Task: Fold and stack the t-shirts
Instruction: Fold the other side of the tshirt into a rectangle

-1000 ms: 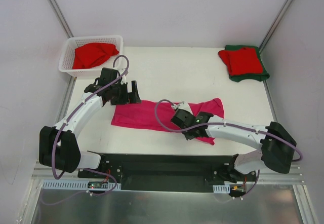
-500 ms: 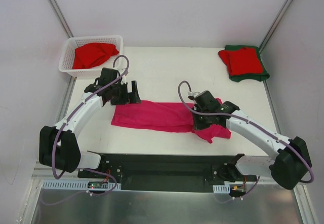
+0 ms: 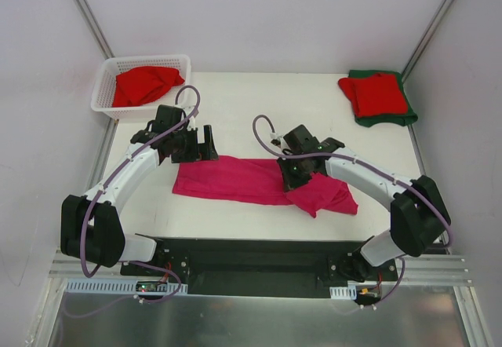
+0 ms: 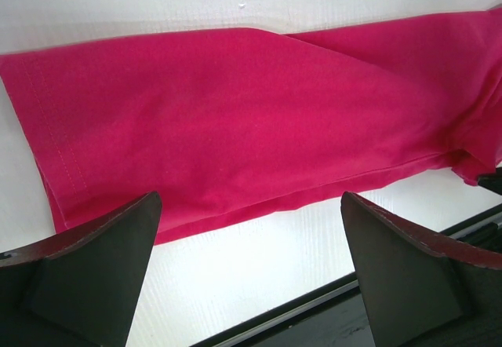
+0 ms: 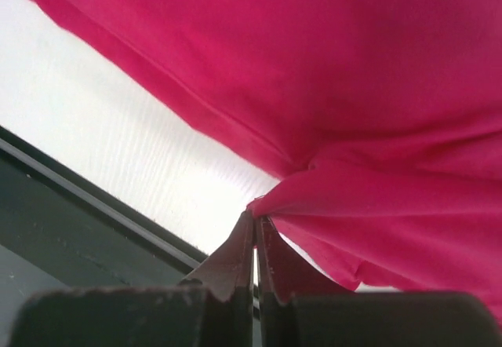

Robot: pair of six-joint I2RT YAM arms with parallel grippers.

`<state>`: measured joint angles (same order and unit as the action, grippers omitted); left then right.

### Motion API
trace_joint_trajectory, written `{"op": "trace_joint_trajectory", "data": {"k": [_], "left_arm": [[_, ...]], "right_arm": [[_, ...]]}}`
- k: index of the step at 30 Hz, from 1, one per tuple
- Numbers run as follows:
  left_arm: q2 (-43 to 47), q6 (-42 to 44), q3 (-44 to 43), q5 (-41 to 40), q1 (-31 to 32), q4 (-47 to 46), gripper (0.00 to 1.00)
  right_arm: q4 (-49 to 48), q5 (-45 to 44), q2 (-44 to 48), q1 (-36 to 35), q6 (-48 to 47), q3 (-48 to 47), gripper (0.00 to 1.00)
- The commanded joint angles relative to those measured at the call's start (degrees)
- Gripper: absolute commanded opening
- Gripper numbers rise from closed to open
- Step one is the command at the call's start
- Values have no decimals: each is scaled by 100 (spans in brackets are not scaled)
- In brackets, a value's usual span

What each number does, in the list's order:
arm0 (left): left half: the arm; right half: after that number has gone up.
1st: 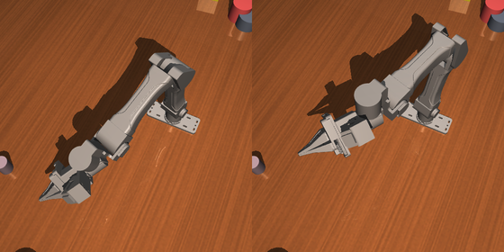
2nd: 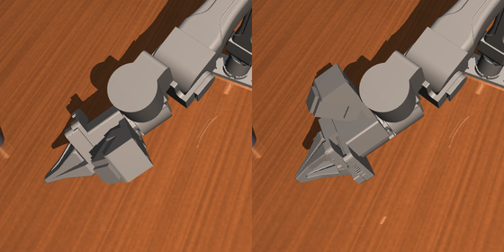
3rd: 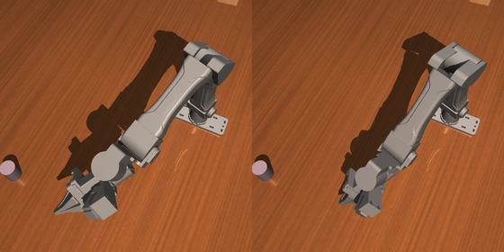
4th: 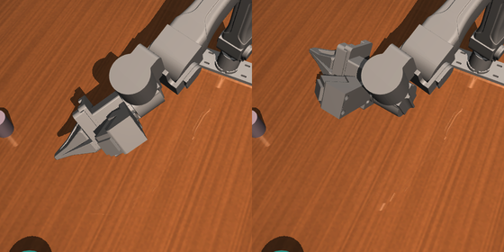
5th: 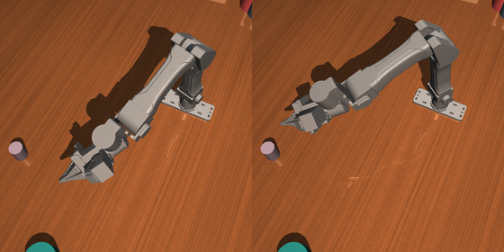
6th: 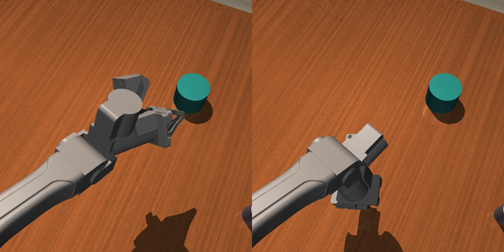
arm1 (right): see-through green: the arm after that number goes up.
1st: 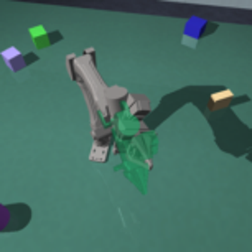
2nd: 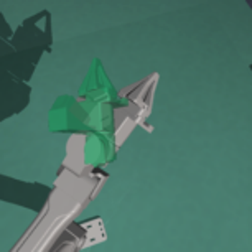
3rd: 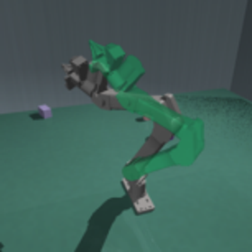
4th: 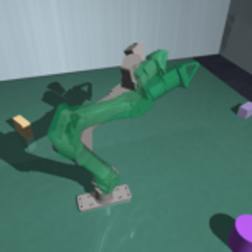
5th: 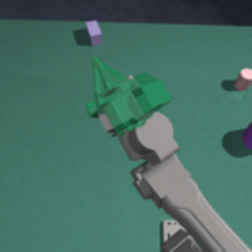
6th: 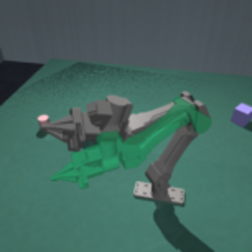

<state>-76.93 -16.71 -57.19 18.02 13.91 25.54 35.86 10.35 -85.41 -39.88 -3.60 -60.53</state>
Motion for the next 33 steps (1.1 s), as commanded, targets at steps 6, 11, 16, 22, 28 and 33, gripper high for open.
{"op": "trace_joint_trajectory", "data": {"k": [6, 11, 16, 22, 28, 33], "left_arm": [[-68, 63, -12, 52, 41, -67, 99], [-103, 63, -47, 79, 41, -75, 99], [-77, 54, -38, 96, 41, -84, 99], [2, 71, -38, 245, 41, -75, 99], [2, -7, -38, 657, 50, -277, 99], [-112, -148, 24, 1098, 182, -629, 99]], "right_arm": [[-281, 29, -617, 279, -220, -530, 1], [-351, -94, -925, 340, -291, -644, 1], [-597, -392, -1092, 367, -203, -644, 21], [-703, -691, -401, 367, 52, -381, 70], [-492, -930, 796, 367, 516, 243, 78], [-106, -982, 1902, 367, 991, 779, 79]]}}
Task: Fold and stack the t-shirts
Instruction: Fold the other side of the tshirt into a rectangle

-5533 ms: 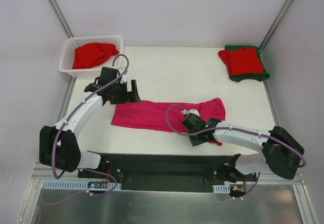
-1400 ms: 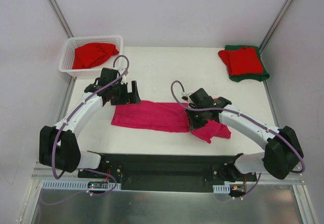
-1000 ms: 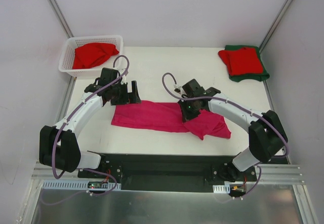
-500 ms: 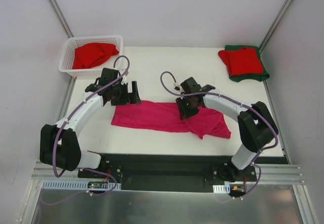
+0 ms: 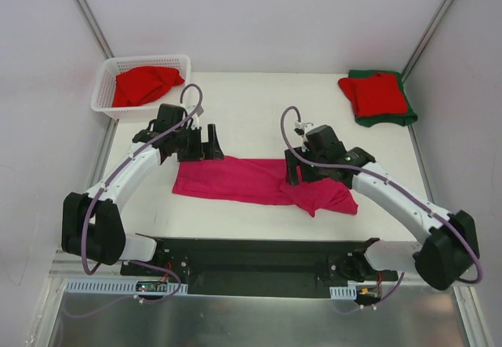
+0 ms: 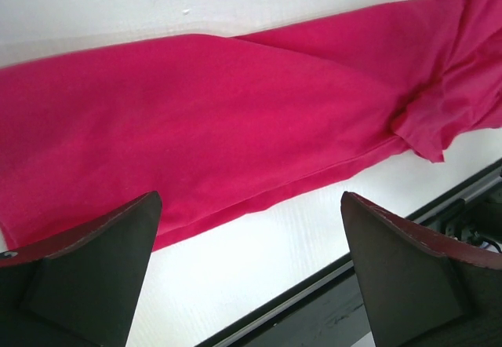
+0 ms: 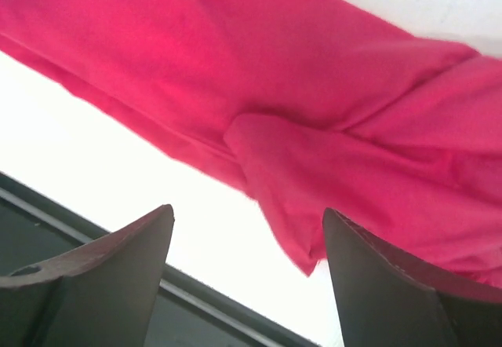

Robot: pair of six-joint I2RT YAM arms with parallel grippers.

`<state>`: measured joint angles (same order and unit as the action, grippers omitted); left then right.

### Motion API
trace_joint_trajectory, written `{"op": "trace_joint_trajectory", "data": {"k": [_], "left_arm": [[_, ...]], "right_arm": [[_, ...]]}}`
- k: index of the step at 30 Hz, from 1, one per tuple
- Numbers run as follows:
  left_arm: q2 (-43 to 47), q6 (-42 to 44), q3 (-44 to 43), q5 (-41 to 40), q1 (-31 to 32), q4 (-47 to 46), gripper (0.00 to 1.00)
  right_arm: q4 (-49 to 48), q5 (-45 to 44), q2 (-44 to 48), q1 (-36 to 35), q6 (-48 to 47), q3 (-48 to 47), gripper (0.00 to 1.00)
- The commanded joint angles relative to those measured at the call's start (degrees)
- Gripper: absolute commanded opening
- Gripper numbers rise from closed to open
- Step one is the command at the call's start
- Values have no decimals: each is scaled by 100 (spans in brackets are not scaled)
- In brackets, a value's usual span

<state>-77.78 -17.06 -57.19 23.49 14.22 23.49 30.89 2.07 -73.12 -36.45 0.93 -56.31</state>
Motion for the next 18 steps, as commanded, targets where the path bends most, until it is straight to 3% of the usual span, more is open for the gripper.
{"op": "trace_joint_trajectory", "data": {"k": [1, 7, 18], "left_arm": [[-140, -140, 15, 639, 299, -537, 98], [-886, -332, -275, 640, 1117, -941, 95], [-1767, -869, 261, 1131, 2207, -3742, 86]], "right_arm": [[417, -136, 824, 24, 662, 602, 80], [400, -398, 2088, -160, 1883, 1552, 78], [312, -1261, 3725, -539, 3325, 2924, 73]]}}
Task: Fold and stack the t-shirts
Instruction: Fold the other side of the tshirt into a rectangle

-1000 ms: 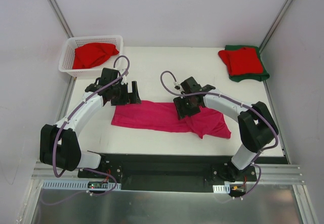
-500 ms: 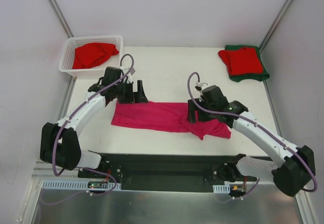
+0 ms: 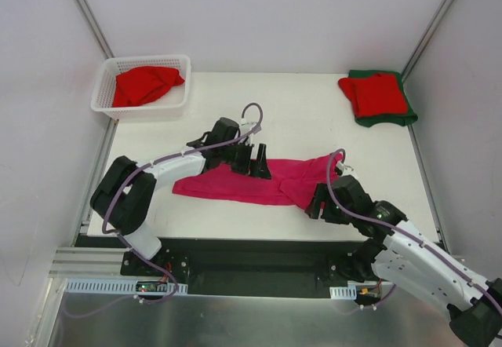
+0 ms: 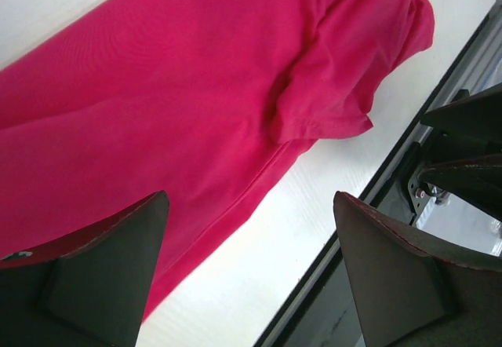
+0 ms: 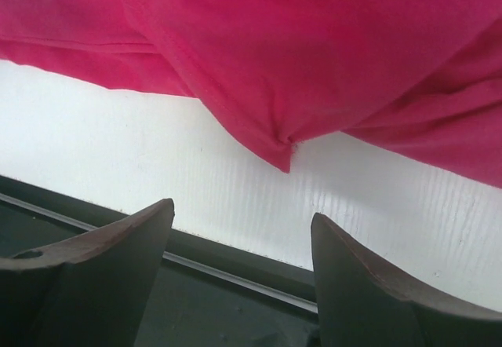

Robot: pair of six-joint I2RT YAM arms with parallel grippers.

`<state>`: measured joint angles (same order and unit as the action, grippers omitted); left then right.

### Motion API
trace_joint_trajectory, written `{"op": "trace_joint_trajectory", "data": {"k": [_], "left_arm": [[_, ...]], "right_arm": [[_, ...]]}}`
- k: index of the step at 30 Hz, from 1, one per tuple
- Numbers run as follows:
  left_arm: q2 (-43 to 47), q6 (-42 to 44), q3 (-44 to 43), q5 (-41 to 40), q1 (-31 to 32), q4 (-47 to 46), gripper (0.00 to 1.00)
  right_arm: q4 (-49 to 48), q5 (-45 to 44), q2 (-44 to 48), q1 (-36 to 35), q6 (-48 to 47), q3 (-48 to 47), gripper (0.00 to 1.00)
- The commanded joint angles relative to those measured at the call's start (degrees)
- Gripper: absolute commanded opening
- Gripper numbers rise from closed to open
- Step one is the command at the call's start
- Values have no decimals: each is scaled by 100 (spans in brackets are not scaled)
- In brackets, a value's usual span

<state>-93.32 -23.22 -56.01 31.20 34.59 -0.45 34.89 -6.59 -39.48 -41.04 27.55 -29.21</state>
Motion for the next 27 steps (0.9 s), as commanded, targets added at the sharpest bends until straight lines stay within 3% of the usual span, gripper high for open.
{"op": "trace_joint_trajectory", "data": {"k": [1, 9, 21, 27], "left_arm": [[-300, -357, 212, 465, 206, -1509, 85], [-933, -517, -59, 685, 496, -1950, 74], [-1127, -560, -42, 712, 733, -2117, 58], [-1215, -596, 20, 686, 742, -2205, 55]], "right_arm": [[-79, -457, 458, -89, 768, 327, 72], [-9, -589, 609, -124, 910, 478, 69], [-272, -589, 450, -142, 1015, 636, 65], [-676, -554, 249, -150, 1086, 811, 63]]}}
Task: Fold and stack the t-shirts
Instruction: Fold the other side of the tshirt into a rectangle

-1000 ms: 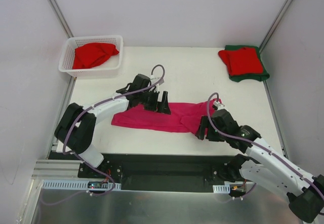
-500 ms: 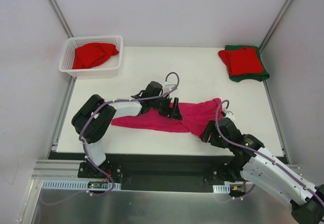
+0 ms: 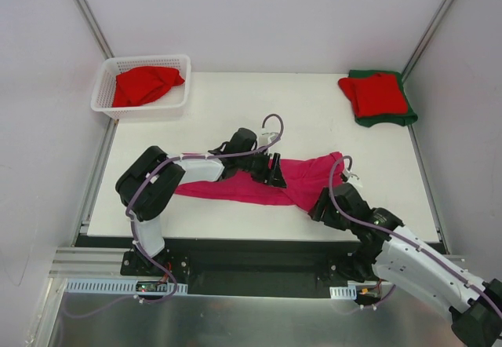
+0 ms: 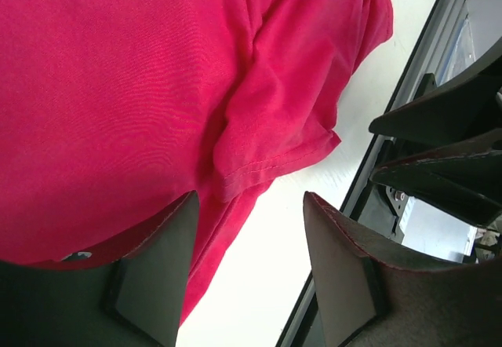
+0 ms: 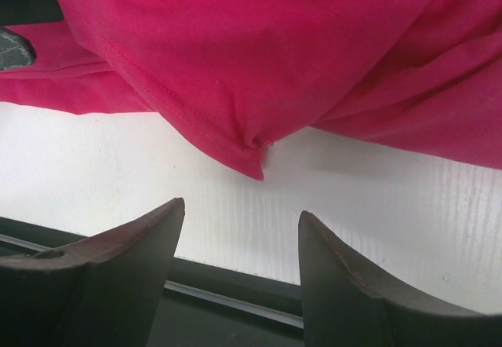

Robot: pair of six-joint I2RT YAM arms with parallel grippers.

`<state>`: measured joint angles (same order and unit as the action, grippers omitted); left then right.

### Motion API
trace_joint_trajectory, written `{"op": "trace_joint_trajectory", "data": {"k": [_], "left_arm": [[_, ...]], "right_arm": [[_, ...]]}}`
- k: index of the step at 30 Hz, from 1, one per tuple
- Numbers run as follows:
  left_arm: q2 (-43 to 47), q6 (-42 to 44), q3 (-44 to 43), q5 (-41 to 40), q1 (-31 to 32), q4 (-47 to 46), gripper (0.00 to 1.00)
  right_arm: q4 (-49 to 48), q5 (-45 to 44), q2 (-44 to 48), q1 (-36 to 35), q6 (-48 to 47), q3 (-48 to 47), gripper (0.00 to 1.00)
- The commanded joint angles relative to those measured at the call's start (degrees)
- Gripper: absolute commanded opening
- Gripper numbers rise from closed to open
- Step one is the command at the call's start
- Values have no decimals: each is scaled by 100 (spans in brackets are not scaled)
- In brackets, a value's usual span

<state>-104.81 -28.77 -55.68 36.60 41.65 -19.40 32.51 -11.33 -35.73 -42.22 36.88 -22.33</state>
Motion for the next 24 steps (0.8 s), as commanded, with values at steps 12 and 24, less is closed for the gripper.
{"op": "trace_joint_trajectory", "data": {"k": [12, 24], "left_arm": [[-109, -84, 49, 128, 63, -416, 46], [-232, -76, 31, 137, 98, -433, 45]], "right_arm": [[-1010, -229, -541, -85, 188, 299, 51], [-1133, -396, -743, -94, 170, 343, 47]]}}
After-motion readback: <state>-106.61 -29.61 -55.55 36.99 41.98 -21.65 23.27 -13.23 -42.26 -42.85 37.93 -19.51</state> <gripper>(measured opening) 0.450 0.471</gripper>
